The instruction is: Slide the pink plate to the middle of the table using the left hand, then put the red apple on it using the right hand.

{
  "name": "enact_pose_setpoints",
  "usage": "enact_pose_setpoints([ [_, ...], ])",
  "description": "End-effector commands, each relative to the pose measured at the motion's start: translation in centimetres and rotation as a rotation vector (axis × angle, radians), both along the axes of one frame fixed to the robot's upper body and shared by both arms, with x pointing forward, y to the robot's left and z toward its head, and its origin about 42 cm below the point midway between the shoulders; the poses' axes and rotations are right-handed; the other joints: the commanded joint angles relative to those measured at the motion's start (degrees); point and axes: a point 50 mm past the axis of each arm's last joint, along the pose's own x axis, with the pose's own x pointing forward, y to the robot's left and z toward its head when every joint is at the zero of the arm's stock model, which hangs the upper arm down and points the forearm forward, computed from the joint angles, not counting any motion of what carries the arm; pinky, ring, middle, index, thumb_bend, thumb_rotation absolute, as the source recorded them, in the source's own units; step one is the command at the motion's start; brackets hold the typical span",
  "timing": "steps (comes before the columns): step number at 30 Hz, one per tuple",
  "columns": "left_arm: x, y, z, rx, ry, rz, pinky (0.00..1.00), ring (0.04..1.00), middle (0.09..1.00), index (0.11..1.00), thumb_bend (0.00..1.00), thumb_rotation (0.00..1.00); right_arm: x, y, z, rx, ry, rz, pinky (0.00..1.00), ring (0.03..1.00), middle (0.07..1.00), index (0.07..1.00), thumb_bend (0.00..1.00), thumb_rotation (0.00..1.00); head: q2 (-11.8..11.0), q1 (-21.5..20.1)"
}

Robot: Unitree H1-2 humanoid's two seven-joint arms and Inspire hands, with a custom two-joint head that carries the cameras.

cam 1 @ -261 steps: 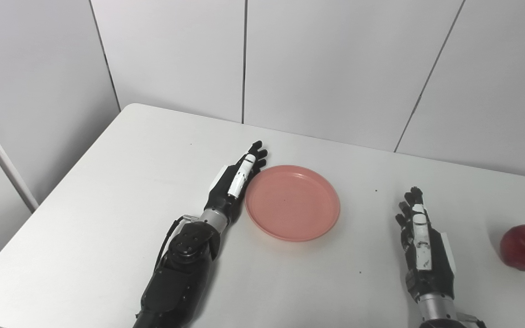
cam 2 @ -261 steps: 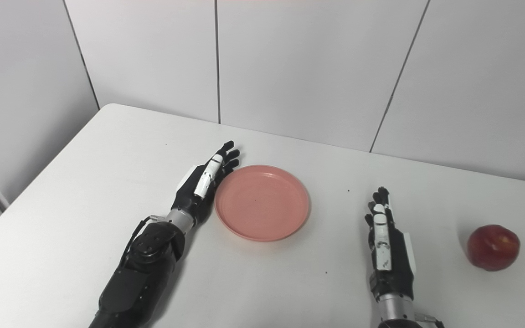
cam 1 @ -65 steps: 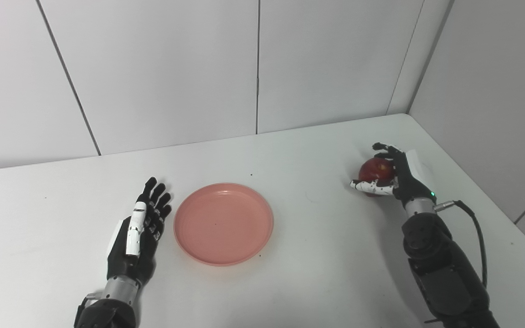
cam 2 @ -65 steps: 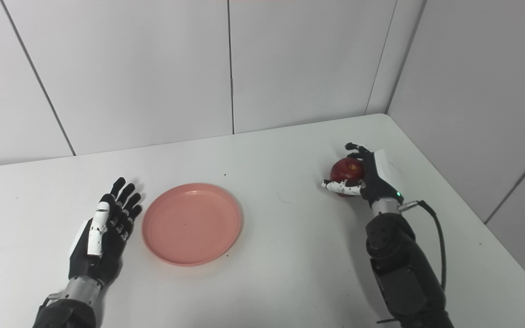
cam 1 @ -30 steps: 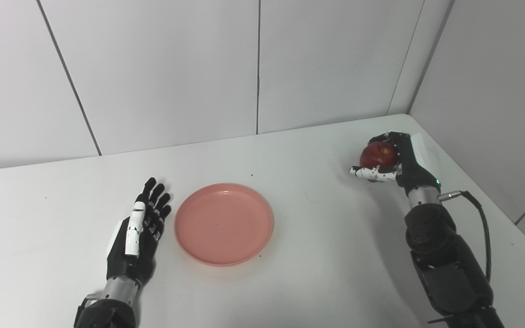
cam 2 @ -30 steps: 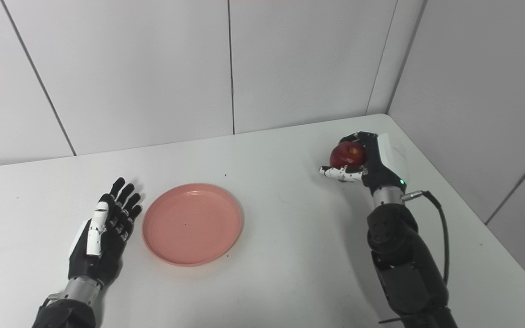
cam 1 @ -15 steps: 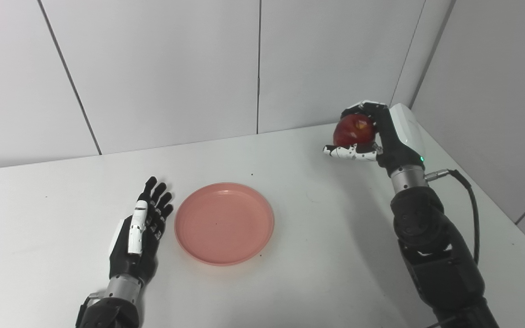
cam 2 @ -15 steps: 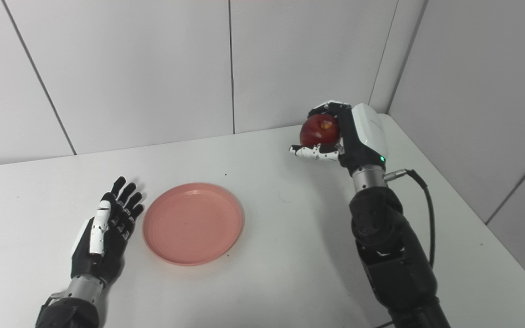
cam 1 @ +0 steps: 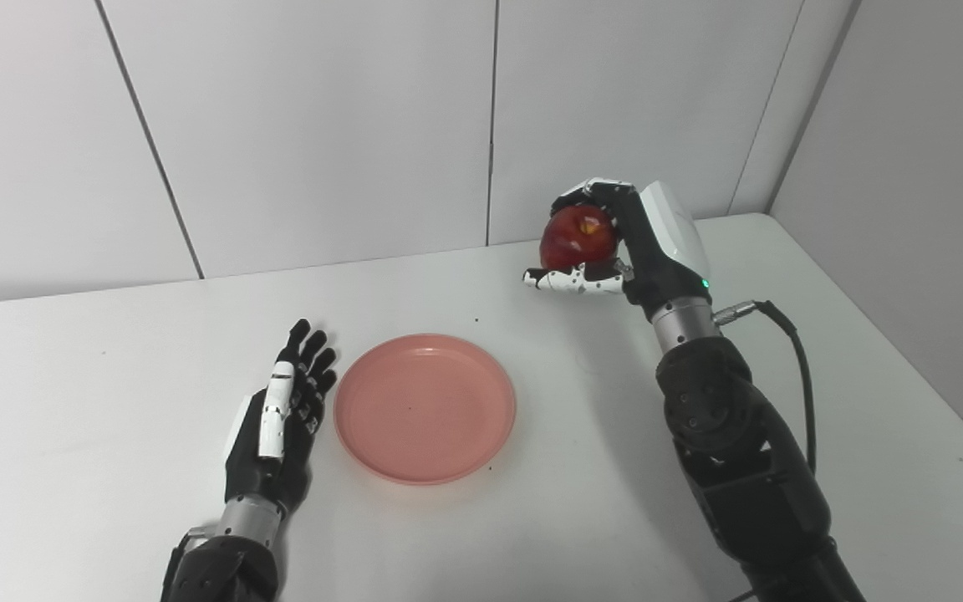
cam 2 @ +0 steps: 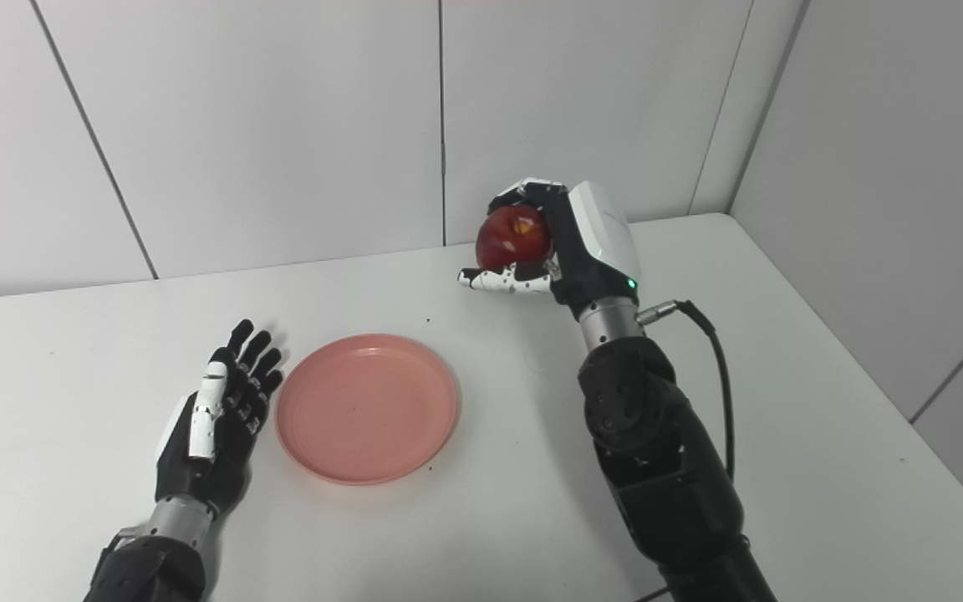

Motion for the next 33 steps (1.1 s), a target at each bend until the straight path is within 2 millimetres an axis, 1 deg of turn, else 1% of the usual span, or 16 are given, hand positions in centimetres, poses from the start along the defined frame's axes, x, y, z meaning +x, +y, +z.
enact_pose_setpoints([
  [1, -0.8, -0.5, -1.4, 0.011, 0.073, 0.007, 0.99, 0.976, 0.982, 0.968, 0.39, 1.00, 0.5, 1.5, 2.5, -0.005, -0.117, 0.072, 0.31, 0.382, 0.441, 0.482, 0.52, 0.13, 0.01, 0.48],
  [3, -0.9, -0.7, -1.4, 0.010, 0.073, 0.011, 0.99, 0.977, 0.982, 0.966, 0.38, 1.00, 0.7, 2.6, 2.3, 0.002, -0.120, 0.102, 0.31, 0.385, 0.441, 0.482, 0.52, 0.13, 0.08, 0.98],
  [5, -0.9, -0.9, -1.3, 0.010, 0.073, 0.016, 0.98, 0.972, 0.977, 0.959, 0.38, 1.00, 0.8, 3.3, 2.2, 0.008, -0.119, 0.123, 0.31, 0.382, 0.442, 0.482, 0.52, 0.13, 0.10, 1.17],
  [7, -1.0, -1.0, -1.3, 0.010, 0.072, 0.017, 0.98, 0.973, 0.978, 0.960, 0.38, 1.00, 1.0, 4.2, 2.0, 0.013, -0.119, 0.146, 0.31, 0.380, 0.440, 0.482, 0.52, 0.13, 0.15, 1.95],
  [11, -1.0, -1.3, -1.2, 0.003, 0.072, 0.019, 0.99, 0.977, 0.982, 0.963, 0.39, 1.00, 1.4, 6.5, 1.6, 0.007, -0.110, 0.190, 0.31, 0.386, 0.436, 0.482, 0.52, 0.13, 0.36, 4.29],
  [15, -1.1, -1.7, -1.0, 0.001, 0.066, 0.022, 0.99, 0.977, 0.985, 0.969, 0.39, 1.00, 1.4, 8.3, 1.3, 0.010, -0.105, 0.222, 0.30, 0.382, 0.443, 0.482, 0.52, 0.13, 0.71, 6.60],
  [18, -1.2, -1.9, -0.9, 0.003, 0.062, 0.031, 0.98, 0.976, 0.984, 0.971, 0.40, 1.00, 1.2, 9.6, 1.0, 0.002, -0.103, 0.238, 0.30, 0.380, 0.443, 0.482, 0.52, 0.13, 0.87, 7.51],
  [26, -1.3, -2.3, -1.0, -0.002, 0.050, 0.058, 0.98, 0.977, 0.981, 0.973, 0.41, 1.00, 1.0, 11.5, -0.1, -0.022, -0.071, 0.274, 0.28, 0.356, 0.441, 0.483, 0.52, 0.14, 1.63, 10.03],
  [29, -1.3, -2.5, -0.9, -0.010, 0.052, 0.067, 0.98, 0.980, 0.982, 0.973, 0.41, 1.00, 1.1, 11.8, -0.8, -0.028, -0.064, 0.288, 0.28, 0.353, 0.442, 0.484, 0.52, 0.14, 1.76, 10.43],
  [33, -1.3, -2.7, -1.0, -0.016, 0.050, 0.080, 0.98, 0.977, 0.980, 0.968, 0.41, 1.00, 1.4, 12.2, -2.3, -0.013, -0.032, 0.295, 0.27, 0.345, 0.433, 0.483, 0.52, 0.14, 1.94, 11.02],
])
